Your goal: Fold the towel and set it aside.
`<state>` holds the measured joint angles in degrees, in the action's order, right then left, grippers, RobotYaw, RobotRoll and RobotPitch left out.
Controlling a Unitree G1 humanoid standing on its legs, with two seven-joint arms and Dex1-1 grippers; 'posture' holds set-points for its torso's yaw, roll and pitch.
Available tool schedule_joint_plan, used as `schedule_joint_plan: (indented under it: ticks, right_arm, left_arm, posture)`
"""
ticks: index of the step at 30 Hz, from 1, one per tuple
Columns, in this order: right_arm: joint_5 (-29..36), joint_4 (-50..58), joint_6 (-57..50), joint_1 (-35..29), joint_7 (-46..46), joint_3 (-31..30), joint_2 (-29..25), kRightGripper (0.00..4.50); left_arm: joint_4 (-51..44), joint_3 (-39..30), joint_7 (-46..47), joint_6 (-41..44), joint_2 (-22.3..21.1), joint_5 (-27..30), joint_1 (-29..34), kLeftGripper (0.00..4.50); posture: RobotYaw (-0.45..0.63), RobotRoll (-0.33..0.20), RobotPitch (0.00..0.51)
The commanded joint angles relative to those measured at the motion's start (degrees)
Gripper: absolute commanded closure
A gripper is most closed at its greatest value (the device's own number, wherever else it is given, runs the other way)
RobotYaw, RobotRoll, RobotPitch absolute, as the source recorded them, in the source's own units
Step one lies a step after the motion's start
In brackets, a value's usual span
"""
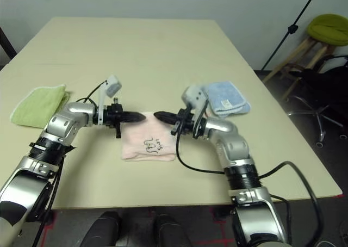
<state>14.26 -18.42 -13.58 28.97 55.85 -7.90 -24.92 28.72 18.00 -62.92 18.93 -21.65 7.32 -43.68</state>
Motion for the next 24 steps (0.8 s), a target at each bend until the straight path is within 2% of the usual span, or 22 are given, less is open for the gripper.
schedule_joint_plan:
  ticks: [1,6,9,11,14,16,20,22,24]
  right_arm:
    - [-3.60,-3.47,3.11,-1.84,-0.31,-1.39,-0.63,4.46]
    - [-4.33,-3.98,4.27,-3.00,0.19,-1.21,-0.28,4.46]
    - [-0.05,-1.25,0.16,-2.43,0.38,1.93,0.30,4.46]
    - [5.10,1.66,-5.41,-1.63,0.15,5.92,-0.16,4.46]
    - [12.52,6.33,-18.33,-1.17,-0.91,11.54,-3.09,3.55]
    - [13.72,9.38,-27.09,-1.26,-3.39,13.17,-6.73,2.88]
    - [24.22,8.52,-49.21,2.01,-0.86,17.32,-12.22,1.38]
    - [25.34,5.90,-55.31,3.80,-1.49,17.81,-13.85,0.66]
    - [23.82,3.39,-58.96,5.08,-2.34,15.37,-15.55,0.00]
  left_arm:
    - [2.69,3.19,0.44,-5.05,-0.54,-4.98,2.05,4.50]
    - [2.76,2.59,0.14,-6.51,0.12,-5.61,3.57,4.50]
    - [-0.09,0.47,-0.65,-4.02,0.43,-3.27,4.27,4.50]
    - [-4.00,-1.57,-2.44,-1.41,0.01,-0.08,4.87,4.50]
    - [-10.13,-4.95,-4.50,0.04,-2.24,3.83,6.23,3.92]
    - [-13.37,-7.00,-6.00,-0.04,-5.01,5.65,7.08,3.33]
    - [-17.30,-11.17,-9.66,-0.66,-10.63,9.63,8.83,1.95]
    - [-19.00,-13.20,-11.35,-0.31,-12.75,11.76,9.90,1.25]
    - [-21.21,-15.74,-12.22,0.19,-14.17,14.51,11.68,0.54]
  posture:
    - [0.08,0.000,0.109]
    - [0.08,0.000,0.109]
    - [0.08,0.000,0.112]
    - [0.07,0.000,0.112]
    - [0.07,0.000,0.112]
    - [0.07,0.000,0.112]
    - [0.09,0.000,0.107]
    - [0.09,0.000,0.104]
    - [0.10,0.000,0.102]
